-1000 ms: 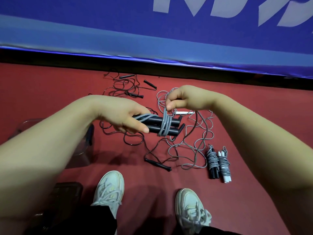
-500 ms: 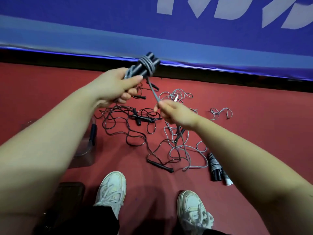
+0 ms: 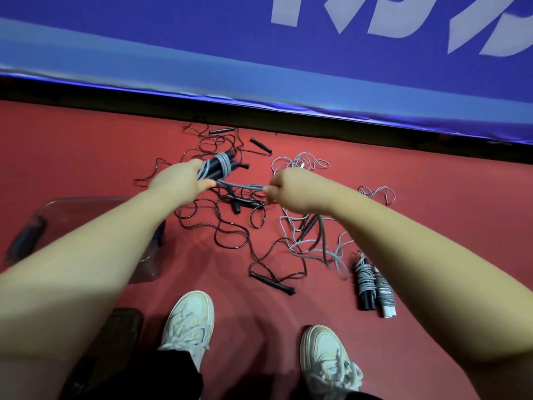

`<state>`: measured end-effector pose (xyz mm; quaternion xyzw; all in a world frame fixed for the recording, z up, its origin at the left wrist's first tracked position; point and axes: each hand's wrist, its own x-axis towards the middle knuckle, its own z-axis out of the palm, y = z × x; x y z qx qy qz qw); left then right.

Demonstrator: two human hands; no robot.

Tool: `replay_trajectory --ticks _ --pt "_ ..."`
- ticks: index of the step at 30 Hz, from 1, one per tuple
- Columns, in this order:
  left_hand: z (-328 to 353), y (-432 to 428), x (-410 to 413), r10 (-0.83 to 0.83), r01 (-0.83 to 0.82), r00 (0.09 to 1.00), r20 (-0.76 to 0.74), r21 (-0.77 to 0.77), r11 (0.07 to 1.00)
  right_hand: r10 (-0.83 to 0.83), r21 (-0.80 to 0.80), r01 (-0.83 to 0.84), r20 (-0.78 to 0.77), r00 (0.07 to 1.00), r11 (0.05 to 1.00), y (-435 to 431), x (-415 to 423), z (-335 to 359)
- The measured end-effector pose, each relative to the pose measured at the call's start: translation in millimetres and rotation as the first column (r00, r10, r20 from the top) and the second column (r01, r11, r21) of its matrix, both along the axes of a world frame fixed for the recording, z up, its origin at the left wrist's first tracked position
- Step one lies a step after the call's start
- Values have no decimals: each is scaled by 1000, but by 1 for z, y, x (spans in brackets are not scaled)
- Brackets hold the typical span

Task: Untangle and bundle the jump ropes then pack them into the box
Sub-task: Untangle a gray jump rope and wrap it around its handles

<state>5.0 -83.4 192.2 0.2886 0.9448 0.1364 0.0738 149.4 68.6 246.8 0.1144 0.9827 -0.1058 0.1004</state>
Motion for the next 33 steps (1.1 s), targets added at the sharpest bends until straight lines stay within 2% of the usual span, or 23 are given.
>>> replay_trajectory --ticks 3,6,9,11,18,22,26,29,33 --pt "-4 4 11 -143 134 988 -53 -144 980 -14 -34 12 -51 999 999 3 -1 21" --pt "-1 12 19 -326 316 945 -28 -184 931 -22 36 27 -129 991 999 16 -3 34" --pt "6 16 27 -518 525 851 82 -160 836 -17 96 33 -168 986 995 35 0 40" --pt "12 18 35 -599 615 788 140 -130 778 -13 48 22 -176 984 999 47 5 42" --pt "34 25 59 -706 725 668 235 5 688 58 -82 -82 -257 965 993 68 15 42" --pt "48 21 63 -691 637 670 270 268 723 -7 -211 -57 -292 956 976 79 17 32" --pt "58 17 60 -625 386 693 360 547 743 -94 -395 -20 -267 959 918 84 19 9" --pt "63 20 59 -604 283 698 385 627 726 -94 -532 -37 -216 972 846 70 18 -4" --pt "62 23 55 -554 148 724 411 692 707 -66 -490 -56 -228 971 870 54 14 -16"
